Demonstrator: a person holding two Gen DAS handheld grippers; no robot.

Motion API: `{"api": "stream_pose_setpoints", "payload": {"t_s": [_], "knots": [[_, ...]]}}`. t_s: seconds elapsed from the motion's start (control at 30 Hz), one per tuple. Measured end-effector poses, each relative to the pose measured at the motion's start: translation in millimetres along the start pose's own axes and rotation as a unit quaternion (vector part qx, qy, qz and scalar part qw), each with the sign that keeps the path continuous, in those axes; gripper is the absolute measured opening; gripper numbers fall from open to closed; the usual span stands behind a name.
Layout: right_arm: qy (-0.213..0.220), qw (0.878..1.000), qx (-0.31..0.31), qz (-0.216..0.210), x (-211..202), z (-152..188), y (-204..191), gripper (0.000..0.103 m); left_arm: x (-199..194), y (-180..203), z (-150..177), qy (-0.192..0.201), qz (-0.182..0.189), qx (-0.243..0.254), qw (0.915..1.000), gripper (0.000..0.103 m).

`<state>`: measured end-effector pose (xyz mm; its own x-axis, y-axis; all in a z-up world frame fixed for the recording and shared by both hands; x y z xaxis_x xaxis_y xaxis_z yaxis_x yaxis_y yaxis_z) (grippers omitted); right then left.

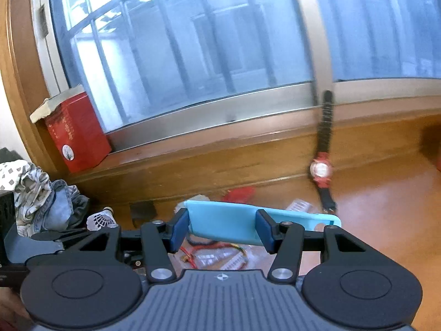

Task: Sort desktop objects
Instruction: 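Lift and carry the grey plate and blue case in both tools toward the box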

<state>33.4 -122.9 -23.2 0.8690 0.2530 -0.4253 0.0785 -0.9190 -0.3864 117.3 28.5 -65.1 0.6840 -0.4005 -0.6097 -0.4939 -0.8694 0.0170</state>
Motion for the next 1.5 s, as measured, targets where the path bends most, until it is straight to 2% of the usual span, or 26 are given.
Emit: {"api": "stream_pose_setpoints", "payload": {"t_s": [0.33,0.83,1.3,1.5], "knots": [[0.028,0.999,0.023,0.003,-48,11,19,0.056,-20,43,0,0.018,0.010,0.036,0.9991,0.069],[0.032,0.998,0.018,-0.043,-127,10,71,0.056,-43,137,4,0.019,-0.009,0.035,0.9992,0.069],[0.005,0.993,-0.036,-0.112,-194,7,125,0.056,-60,218,17,0.034,-0.075,-0.016,0.9965,0.069],[0.001,0.991,-0.018,-0.135,-204,3,147,0.056,-60,232,15,0.025,-0.094,-0.019,0.9951,0.069]]}}
Point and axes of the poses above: each gripper's, at about its wrist camera, not at the fingertips, and x roughly the way its jaws point, y to its right, z to its underside, the point moved 4 cm from there along x, roughly the way its jaws point, and after that the axes turned 12 degrees about -z, right-handed, at the moved point
